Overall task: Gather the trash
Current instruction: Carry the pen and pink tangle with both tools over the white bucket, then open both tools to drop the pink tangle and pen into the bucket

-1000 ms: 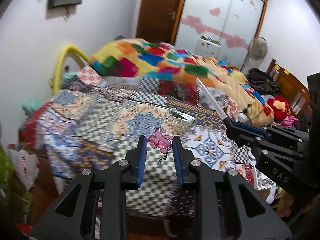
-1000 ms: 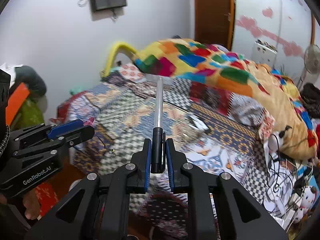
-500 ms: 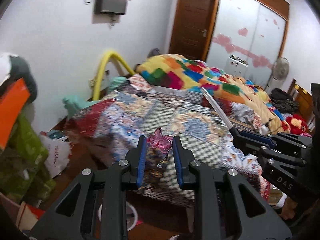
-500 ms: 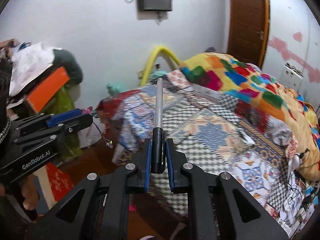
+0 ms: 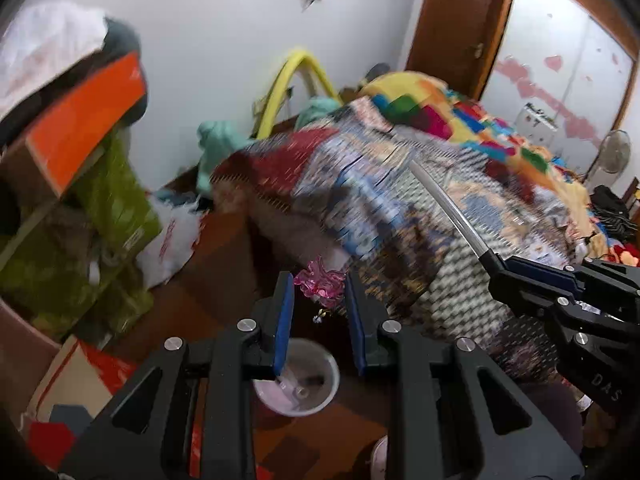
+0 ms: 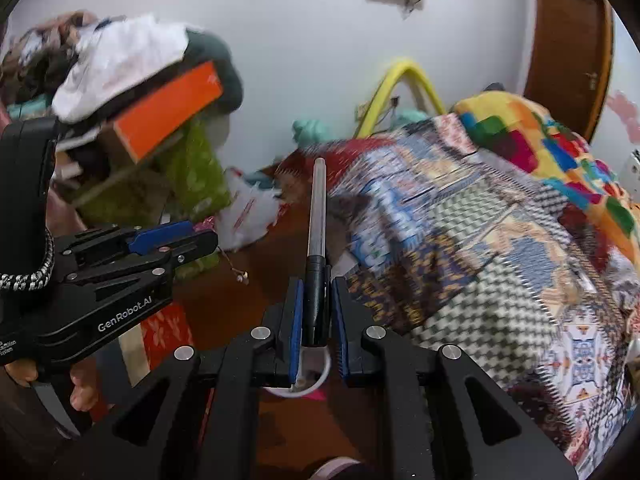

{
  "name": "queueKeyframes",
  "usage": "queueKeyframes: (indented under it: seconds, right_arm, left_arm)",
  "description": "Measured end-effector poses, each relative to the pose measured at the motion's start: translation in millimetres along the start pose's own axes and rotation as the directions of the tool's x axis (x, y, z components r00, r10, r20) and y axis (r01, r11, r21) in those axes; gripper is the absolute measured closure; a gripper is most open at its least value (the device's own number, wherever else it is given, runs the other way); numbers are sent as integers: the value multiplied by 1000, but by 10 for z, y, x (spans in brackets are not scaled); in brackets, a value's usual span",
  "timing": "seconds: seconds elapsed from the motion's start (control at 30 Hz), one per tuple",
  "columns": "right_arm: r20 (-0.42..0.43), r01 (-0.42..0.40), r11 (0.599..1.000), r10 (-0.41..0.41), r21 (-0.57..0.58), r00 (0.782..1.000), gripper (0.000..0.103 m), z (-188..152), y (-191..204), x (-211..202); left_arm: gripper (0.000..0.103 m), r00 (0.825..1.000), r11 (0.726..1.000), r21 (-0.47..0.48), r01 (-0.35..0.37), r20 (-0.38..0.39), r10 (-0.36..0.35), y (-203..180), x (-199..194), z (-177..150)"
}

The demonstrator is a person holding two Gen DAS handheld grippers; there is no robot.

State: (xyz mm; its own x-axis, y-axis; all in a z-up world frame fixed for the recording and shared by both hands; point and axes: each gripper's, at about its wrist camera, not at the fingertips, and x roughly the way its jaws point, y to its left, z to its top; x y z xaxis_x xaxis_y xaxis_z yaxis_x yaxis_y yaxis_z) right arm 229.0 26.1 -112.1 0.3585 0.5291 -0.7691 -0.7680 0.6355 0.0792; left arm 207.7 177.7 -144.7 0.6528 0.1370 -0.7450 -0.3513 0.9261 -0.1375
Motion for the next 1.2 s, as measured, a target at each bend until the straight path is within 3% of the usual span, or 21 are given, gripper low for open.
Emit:
queueKeyframes:
  seconds: [0.27,0.43,0.6,0.8,0.93,1.03,1.2]
  right_arm:
    - [-166,-44,998,37,-40,985,90,-149,273,686]
    - [-278,-77,996,62,-41,958,90,-268,332,1109]
    - [-375,-97,995,104,35,921,92,-344,268,1486]
    - [-393,-77,995,94,58,915,92,-348,228,1626]
    - [-385,-84,994,105,70,917,92,-339,171,1613]
    - [-387,-85,994,103,64,916,91,-348,125,1598]
    - [-378,-85,995,101,60,920,81,-354,64,1503]
  left_arm:
    - [78,987,996,-86,-18,-163,4,471,510,-405]
    - [78,962,994,-113,-12,-272,-19,547,885,-646]
    - [78,928,989,-147,-3,-368,-52,547,1238,-851]
    - [78,908,985,-171,-24,-415,-50,547,1491,-909]
    - [78,905,986,-164,-33,-423,-40,534,1546,-898]
    - [69,893,988,-145,-45,-449,-25,529,1585,-903]
    - [65,887,991,-120,-57,-461,-5,507,1548,-922]
